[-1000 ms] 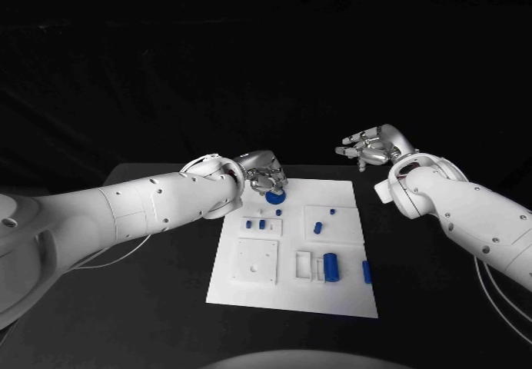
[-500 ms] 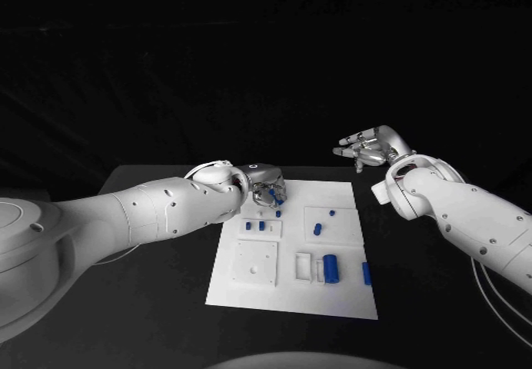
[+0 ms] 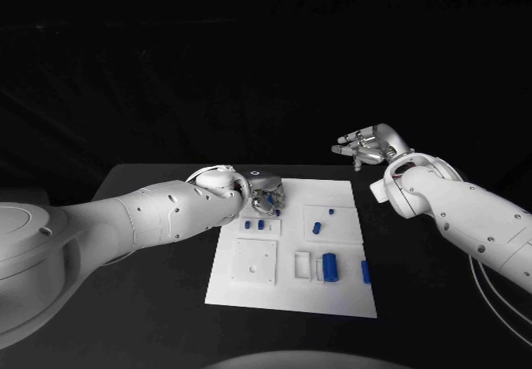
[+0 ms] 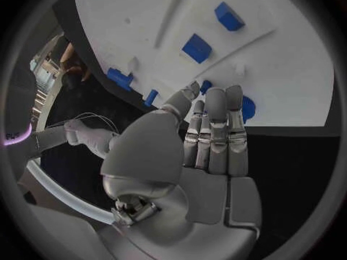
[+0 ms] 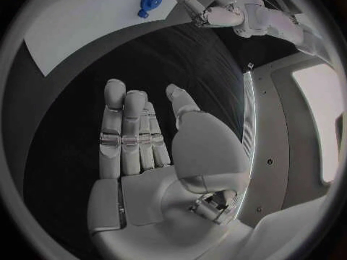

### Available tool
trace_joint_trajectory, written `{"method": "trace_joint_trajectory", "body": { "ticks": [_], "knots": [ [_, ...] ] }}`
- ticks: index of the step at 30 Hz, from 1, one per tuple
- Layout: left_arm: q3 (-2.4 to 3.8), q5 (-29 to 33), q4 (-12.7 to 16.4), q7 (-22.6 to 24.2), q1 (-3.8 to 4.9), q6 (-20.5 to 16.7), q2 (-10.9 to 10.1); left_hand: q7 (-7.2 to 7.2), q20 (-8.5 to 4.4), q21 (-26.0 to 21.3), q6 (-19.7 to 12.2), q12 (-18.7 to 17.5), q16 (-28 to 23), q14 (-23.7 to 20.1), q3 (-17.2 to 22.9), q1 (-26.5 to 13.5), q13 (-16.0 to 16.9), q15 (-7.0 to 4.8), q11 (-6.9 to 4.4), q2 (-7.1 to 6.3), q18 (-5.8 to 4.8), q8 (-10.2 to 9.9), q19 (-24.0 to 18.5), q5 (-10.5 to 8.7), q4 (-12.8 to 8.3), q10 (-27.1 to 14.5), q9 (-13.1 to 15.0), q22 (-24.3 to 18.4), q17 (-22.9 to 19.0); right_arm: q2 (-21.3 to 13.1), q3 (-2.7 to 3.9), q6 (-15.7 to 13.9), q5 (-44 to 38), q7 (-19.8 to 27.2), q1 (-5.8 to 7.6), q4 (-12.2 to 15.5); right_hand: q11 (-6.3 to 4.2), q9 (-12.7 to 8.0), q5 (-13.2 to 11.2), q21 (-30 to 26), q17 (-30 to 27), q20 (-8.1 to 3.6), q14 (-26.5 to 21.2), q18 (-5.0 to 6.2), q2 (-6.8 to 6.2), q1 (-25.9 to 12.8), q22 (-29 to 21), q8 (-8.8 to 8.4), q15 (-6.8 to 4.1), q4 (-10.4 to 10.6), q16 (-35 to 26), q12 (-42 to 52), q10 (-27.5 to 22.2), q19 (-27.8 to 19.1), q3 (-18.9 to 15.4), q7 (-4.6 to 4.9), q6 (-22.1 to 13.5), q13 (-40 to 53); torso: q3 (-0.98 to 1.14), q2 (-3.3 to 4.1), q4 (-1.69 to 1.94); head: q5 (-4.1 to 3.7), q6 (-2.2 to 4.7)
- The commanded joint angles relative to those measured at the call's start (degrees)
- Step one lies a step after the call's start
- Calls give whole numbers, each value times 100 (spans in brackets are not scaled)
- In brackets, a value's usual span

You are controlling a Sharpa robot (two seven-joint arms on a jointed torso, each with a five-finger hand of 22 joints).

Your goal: Assemble the parts on the task board

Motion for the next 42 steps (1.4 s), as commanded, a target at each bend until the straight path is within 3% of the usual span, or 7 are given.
{"method": "trace_joint_trajectory", "body": {
  "ticks": [1,8,15,31,36,42],
  "knots": [
    [3,-87,-17,73,-10,149,27,26,-15,55,32,-22,37,-31,69,-38,-4,-12,6,21,73,-15,-16,18,-5,15,-7,133,4,3,1,-9,2,71,-3,16,16,-3,-7,-39,-6,27,12,63,-13,-53,38,-18,41,6,0,-34,23,169,38,30,-29,-10,3,-4,3,-4,-8],
    [3,-87,-97,59,-38,17,62,39,-6,156,1,-24,69,-36,140,-41,-5,-4,29,43,89,-18,-60,6,23,-86,-12,128,-26,4,1,-9,2,69,-3,25,16,-3,-7,-39,-6,27,12,63,-13,-53,38,-18,41,6,0,-34,23,169,38,30,-29,-10,13,-8,-2,5,-11],
    [5,-80,-179,33,-85,-29,105,38,-5,224,-101,-24,80,-40,213,-10,-5,-6,28,87,98,-17,-93,-36,97,-92,-19,128,-47,-4,1,-10,3,68,-3,37,18,-3,-9,-43,-7,29,12,65,-13,-60,40,-17,42,14,-1,-45,23,169,34,28,-20,-24,9,1,-6,-7,-8],
    [5,10,-367,-20,-214,-92,185,6,-2,198,-201,-21,104,-31,231,0,-4,-7,21,48,86,-19,-70,-131,326,-121,-23,108,-76,-12,1,9,4,56,-2,84,22,-4,-13,-48,-8,31,10,67,-17,-59,40,-19,45,21,-2,-54,21,170,28,31,-27,-37,3,-3,1,-28,-38],
    [5,40,-379,-7,-232,-81,203,6,-42,175,-129,-21,121,-8,238,14,-4,-78,-36,63,50,-12,-48,-170,417,-40,-18,110,-77,-10,1,15,3,56,-2,87,22,-4,-13,-48,-8,31,10,67,-17,-59,40,-19,45,21,-2,-54,21,170,28,31,-27,-37,5,-4,1,-30,-42],
    [6,87,-372,-5,-239,-95,212,-47,-138,131,30,-21,132,26,167,-5,-3,-158,-121,101,-71,-13,-11,-308,545,94,-17,97,-72,-8,1,17,3,54,-2,88,21,-3,-13,-53,-9,32,9,68,-15,-51,42,-18,45,25,-3,-54,23,170,27,29,-18,-43,8,-7,2,-31,-47]
  ]
}}
